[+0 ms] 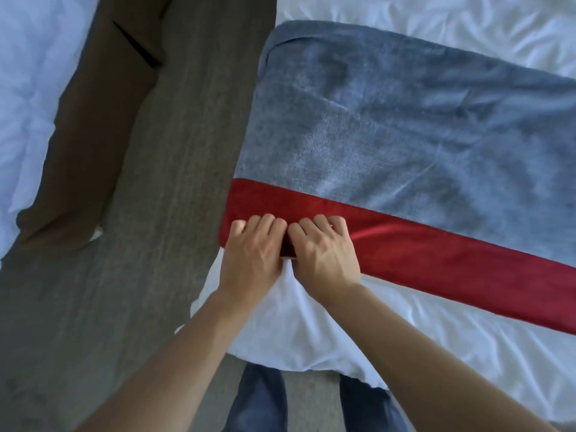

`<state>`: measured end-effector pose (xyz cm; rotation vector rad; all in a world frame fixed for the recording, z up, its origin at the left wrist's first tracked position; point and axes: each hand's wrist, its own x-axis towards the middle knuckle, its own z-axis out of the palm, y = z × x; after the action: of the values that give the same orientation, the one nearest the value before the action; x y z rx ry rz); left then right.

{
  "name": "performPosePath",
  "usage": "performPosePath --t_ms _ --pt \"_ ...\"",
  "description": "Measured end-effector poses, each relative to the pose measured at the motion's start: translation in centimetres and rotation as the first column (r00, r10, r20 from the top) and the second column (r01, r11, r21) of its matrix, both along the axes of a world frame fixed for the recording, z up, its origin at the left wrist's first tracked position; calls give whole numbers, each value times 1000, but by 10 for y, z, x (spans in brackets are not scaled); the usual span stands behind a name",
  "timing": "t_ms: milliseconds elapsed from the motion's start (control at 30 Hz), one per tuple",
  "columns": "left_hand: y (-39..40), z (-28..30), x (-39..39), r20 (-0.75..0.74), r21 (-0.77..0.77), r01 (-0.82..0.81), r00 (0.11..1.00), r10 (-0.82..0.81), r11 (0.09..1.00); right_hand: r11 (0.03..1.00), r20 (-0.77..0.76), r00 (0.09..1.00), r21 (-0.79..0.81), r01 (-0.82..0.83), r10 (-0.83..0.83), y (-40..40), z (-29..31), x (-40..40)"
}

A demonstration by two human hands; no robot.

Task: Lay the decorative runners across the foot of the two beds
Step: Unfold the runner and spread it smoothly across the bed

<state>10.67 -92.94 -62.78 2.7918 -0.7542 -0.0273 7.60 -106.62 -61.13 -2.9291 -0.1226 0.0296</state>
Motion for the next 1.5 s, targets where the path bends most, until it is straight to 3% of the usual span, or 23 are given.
performPosePath --t_ms 167,600,733,1000,1500 --pt "14 -11 -35 -56 -94 -25 998 20 995 999 10 1000 35 -15 15 10 -8 -29" --pt "27 -12 -68 -104 -2 -60 993 59 998 995 -48 998 93 -23 28 12 -8 -56" --pt "11 -3 -63 -168 -13 19 986 -20 1000 994 -40 999 111 -20 25 -5 -4 -65" --pt "-90 7 -94 -198 61 281 944 -264 958 995 -46 994 7 102 -102 -119 -2 -131" --pt "-363 29 -172 -217 77 401 900 -377 913 980 -45 979 -26 198 -199 -364 9 -219"
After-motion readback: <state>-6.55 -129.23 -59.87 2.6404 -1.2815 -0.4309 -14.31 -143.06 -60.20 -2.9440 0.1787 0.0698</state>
